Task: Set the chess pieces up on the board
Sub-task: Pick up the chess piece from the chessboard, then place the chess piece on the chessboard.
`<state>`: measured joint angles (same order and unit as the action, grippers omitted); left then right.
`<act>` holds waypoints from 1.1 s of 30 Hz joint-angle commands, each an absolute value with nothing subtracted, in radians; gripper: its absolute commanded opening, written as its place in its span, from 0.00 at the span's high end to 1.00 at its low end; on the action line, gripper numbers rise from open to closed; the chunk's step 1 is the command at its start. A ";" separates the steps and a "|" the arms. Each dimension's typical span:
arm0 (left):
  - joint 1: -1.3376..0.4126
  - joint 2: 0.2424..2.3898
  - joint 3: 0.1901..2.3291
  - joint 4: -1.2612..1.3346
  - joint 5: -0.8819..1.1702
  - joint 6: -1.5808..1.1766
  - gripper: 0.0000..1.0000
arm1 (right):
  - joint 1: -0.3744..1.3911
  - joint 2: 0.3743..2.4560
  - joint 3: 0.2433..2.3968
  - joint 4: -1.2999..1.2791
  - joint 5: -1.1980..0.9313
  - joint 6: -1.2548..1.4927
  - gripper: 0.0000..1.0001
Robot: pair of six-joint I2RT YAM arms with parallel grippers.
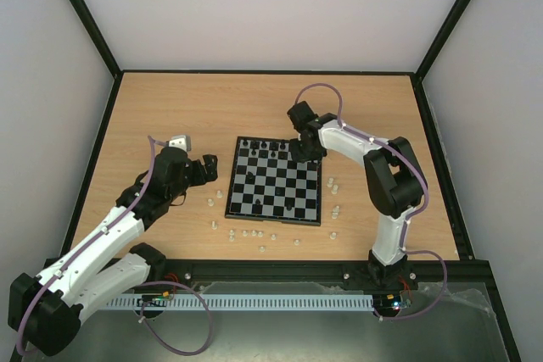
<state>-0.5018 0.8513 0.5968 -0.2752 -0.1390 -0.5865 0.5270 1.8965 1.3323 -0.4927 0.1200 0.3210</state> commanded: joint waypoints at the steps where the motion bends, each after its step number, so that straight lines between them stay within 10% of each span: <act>1: -0.508 0.845 0.593 -0.267 -0.152 -0.579 0.01 | 0.529 1.918 1.358 -0.541 0.151 0.321 0.90; 33: -0.508 0.836 0.585 -0.273 -0.155 -0.582 0.00 | 0.436 1.992 1.451 -0.559 0.203 0.333 0.89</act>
<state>-0.5018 0.8440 0.5934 -0.2749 -0.1394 -0.5869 0.4377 1.9770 1.4425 -0.5175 0.2092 0.3389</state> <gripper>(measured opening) 0.994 0.109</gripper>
